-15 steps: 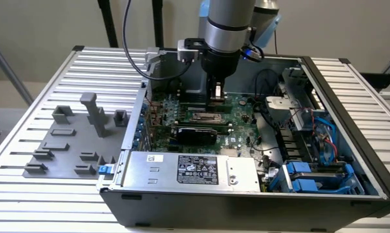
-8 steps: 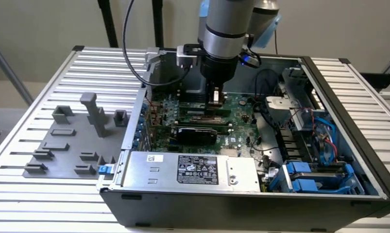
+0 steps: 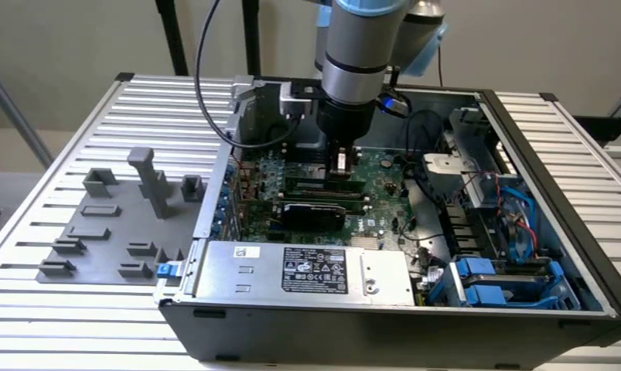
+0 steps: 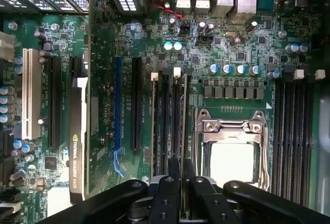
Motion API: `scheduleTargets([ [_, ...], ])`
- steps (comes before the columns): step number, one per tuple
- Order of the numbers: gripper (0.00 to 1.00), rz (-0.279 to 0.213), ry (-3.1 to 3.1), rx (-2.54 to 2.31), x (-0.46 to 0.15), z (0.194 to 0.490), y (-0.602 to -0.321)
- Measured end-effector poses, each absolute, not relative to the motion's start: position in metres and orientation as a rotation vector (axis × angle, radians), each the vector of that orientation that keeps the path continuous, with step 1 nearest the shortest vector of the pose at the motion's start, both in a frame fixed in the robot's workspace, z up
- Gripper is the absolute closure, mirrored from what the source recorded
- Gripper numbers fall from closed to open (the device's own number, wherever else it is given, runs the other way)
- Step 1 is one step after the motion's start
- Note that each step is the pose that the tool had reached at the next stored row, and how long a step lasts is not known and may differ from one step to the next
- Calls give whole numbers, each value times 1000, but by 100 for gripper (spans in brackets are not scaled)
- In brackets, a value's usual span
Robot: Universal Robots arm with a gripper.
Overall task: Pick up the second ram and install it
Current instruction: 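Insert the second ram into the second slot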
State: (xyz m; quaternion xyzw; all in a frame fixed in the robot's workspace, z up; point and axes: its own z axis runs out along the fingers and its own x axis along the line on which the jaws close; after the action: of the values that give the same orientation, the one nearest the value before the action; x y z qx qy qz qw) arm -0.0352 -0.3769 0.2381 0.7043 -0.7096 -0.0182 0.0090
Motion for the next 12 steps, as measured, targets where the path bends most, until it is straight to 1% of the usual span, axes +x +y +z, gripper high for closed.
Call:
scheduleTargets([
  [4,100,-61,-2218,2202,-35,233,-379],
  [12,100,-62,-2218,2203,-35,231,-380],
])
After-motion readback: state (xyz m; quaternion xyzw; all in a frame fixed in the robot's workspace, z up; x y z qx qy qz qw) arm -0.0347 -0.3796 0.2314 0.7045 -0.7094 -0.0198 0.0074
